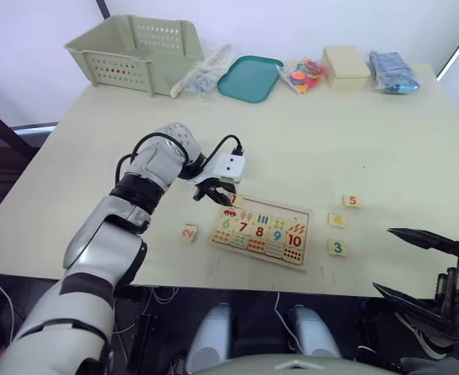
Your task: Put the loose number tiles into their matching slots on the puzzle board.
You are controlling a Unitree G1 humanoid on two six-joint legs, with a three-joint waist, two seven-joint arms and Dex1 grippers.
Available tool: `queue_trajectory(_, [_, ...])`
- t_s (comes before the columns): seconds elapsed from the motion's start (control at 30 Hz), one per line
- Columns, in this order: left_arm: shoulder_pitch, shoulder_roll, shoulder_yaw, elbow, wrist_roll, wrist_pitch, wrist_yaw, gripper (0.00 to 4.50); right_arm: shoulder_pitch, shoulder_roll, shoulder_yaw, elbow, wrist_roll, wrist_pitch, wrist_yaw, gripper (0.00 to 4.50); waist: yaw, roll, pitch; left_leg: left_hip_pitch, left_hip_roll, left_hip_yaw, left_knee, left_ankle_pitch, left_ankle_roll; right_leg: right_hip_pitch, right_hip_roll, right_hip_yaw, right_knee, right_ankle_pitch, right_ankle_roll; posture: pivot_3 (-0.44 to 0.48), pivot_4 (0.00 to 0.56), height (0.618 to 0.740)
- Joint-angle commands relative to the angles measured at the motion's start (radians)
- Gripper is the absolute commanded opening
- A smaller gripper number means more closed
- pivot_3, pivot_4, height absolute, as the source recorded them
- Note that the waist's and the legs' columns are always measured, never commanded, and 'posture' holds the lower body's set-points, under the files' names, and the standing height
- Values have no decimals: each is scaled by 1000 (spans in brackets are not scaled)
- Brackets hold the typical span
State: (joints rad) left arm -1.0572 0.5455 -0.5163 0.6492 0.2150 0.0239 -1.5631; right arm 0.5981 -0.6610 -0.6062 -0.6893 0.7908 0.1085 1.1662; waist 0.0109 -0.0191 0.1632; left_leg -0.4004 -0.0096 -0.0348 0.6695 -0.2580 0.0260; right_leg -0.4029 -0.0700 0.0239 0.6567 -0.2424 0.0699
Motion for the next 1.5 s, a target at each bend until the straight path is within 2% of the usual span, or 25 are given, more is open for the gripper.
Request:
queue_trajectory(0.03, [-26,1,12,1,3,-16,-12,1630,11,2,-13,-21,17,-4,-2,4500,0,0,0,0,0,0,0,0,0,0,0,0,0,0,0,0,150,740])
queue_trajectory(1.5, [-8,10,14,-11,-2,-25,-23,1630,0,4,-11,4,9,-16,18,4500,0,0,0,0,0,0,0,0,0,0,0,0,0,0,0,0,150,740])
